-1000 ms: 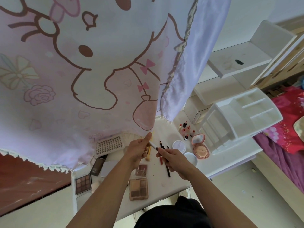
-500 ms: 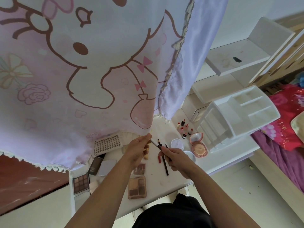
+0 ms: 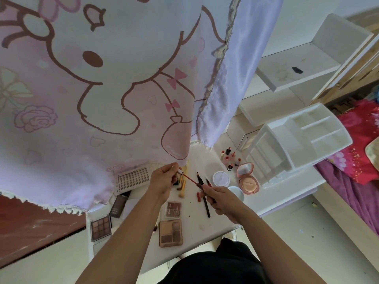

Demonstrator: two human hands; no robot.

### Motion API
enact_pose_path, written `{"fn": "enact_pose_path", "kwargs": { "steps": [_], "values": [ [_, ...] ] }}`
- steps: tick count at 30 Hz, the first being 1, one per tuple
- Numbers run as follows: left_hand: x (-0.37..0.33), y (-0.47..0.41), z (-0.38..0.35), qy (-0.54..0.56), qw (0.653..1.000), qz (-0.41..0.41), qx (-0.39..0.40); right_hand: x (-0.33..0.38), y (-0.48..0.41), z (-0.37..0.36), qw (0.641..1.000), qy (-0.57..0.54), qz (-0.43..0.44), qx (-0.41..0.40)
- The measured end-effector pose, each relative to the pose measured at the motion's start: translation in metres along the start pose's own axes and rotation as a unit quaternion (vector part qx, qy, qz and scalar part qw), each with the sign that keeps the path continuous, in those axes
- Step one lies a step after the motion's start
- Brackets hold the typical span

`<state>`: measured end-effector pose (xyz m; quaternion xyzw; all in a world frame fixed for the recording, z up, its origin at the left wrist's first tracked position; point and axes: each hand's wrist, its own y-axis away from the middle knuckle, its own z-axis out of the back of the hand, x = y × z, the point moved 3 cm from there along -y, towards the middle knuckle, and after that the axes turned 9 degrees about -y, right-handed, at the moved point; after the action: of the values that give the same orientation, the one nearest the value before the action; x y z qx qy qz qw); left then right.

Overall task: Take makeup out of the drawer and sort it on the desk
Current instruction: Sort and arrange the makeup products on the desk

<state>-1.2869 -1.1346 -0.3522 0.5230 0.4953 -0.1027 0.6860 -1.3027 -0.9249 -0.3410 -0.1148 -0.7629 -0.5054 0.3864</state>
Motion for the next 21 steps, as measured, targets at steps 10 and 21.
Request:
{"fn": "enact_pose_path", "kwargs": {
  "steps": [10,21],
  "values": [
    [0.008,-0.016,0.034,0.083,0.994,0.017,-0.072,-0.011,-0.001,0.04,0.996,-0.038,-0.007,-0.078],
    [0.058,0.005,0.005,0.071,0.987,0.126,0.064,-0.007,-0.026,0.047,0.988,0.029,0.069,-0.138]
  ]
}}
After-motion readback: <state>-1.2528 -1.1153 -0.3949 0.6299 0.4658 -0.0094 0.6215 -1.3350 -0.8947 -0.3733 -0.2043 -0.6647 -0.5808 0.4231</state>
